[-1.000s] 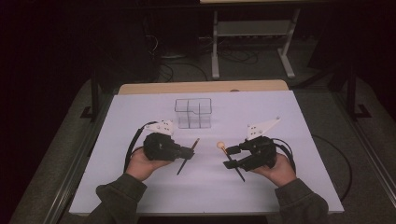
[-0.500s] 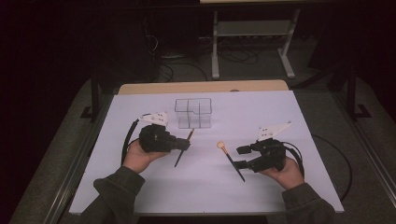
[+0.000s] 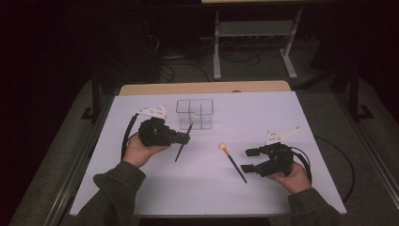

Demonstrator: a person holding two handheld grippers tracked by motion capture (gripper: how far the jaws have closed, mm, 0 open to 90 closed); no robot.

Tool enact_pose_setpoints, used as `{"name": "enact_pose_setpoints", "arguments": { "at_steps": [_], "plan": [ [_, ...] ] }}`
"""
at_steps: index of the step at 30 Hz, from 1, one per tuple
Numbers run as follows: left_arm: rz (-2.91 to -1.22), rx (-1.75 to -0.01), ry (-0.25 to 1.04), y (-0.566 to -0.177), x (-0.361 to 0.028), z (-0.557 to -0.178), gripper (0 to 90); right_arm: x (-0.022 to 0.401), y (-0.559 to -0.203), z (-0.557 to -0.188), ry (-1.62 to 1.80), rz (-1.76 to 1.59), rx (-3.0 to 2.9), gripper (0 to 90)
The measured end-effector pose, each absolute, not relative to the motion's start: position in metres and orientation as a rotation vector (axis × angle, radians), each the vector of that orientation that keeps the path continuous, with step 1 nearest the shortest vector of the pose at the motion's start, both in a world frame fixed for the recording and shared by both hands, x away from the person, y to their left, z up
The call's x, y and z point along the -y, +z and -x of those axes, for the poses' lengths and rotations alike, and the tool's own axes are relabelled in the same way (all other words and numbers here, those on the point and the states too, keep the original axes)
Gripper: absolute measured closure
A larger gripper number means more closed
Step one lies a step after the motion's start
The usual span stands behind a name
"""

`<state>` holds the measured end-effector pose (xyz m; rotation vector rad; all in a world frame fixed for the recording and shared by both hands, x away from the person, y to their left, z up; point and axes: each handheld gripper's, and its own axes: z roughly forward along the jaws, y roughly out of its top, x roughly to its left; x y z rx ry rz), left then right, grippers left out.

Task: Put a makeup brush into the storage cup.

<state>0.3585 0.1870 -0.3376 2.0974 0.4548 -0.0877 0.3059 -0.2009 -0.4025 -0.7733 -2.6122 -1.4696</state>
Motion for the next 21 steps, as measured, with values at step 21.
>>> {"name": "enact_pose_setpoints", "arguments": {
  "at_steps": [21],
  "plan": [
    [-2.066, -0.508, -0.028, -0.322, -0.194, -0.385, 83.4, 0.201, -0.409, -0.307, -1.439, 0.787, 2.644, 23.7]
  ]
}}
